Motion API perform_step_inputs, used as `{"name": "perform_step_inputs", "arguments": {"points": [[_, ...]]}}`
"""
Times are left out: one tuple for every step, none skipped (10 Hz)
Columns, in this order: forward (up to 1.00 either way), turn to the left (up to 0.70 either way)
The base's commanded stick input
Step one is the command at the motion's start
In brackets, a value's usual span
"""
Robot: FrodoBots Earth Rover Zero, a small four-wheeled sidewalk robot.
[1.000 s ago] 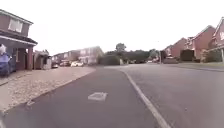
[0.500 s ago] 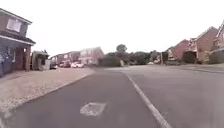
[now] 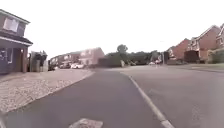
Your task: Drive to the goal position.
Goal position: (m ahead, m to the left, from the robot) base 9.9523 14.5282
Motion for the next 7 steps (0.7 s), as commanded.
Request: {"name": "perform_step_inputs", "arguments": {"points": [[1.00,0.00],[1.00,0.00],[1.00,0.00],[1.00,0.00],[1.00,0.00],[1.00,0.00],[1.00,0.00]]}}
